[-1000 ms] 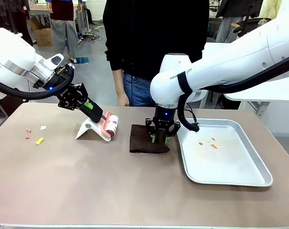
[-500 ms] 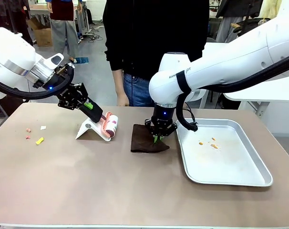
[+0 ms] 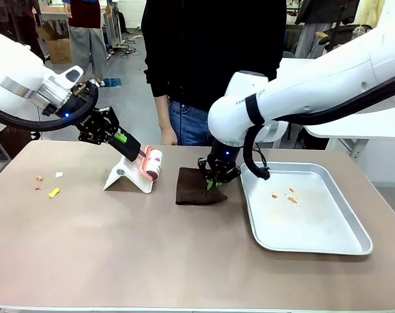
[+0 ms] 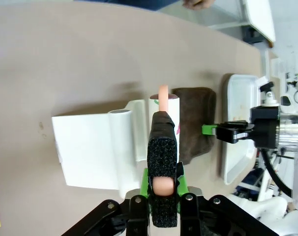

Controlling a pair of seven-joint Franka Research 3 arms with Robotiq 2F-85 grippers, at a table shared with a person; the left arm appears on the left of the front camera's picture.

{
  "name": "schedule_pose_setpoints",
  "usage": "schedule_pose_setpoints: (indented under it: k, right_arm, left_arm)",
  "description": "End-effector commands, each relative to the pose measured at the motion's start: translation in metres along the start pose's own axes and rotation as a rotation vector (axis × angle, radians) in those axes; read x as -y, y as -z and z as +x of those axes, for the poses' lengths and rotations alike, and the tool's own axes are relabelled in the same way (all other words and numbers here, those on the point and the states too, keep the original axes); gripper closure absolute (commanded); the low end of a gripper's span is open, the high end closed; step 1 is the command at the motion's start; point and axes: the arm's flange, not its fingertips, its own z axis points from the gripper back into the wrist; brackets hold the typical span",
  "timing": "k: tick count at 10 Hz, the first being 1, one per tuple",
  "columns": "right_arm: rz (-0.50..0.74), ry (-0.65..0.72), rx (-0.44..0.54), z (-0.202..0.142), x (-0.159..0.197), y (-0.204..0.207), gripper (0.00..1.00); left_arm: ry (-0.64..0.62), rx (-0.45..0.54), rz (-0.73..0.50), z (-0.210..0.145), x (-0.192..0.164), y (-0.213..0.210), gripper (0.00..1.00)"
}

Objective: Clean the surface of the table.
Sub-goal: Hold the Lint Roller with your left hand and the towel with your right hand.

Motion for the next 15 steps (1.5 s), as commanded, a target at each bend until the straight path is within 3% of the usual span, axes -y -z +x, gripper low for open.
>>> schedule_pose_setpoints:
  k: [1,3,5,6,11,13,15]
  right_arm:
    - [0.245,-0.066,0.11,-0.027,0.038,-0.021,1.0]
    - [0.444,-0.146,0.176,-0.041,0.066,-0.033,1.0]
    - [0.849,-0.258,0.15,-0.055,0.101,-0.036,1.0]
    - [0.939,-0.324,0.152,-0.063,0.113,-0.036,1.0]
    - [1.149,-0.514,0.004,-0.106,0.172,-0.039,1.0]
    - [1.183,-0.409,0.07,-0.147,0.205,-0.039,1.0]
    - [1.221,-0.263,0.137,-0.19,0.215,-0.041,1.0]
  left_arm:
    - [0.01,0.053,-0.172,-0.017,-0.003,-0.027,1.0]
    - [0.025,0.063,-0.274,-0.035,-0.008,-0.053,1.0]
    - [0.037,0.079,-0.359,-0.056,-0.023,-0.079,1.0]
    - [0.038,0.097,-0.397,-0.066,-0.032,-0.091,1.0]
    - [0.007,0.175,-0.562,-0.109,-0.092,-0.155,1.0]
    - [-0.016,0.154,-0.558,-0.115,-0.122,-0.18,1.0]
    - [-0.01,0.039,-0.546,-0.074,-0.157,-0.216,1.0]
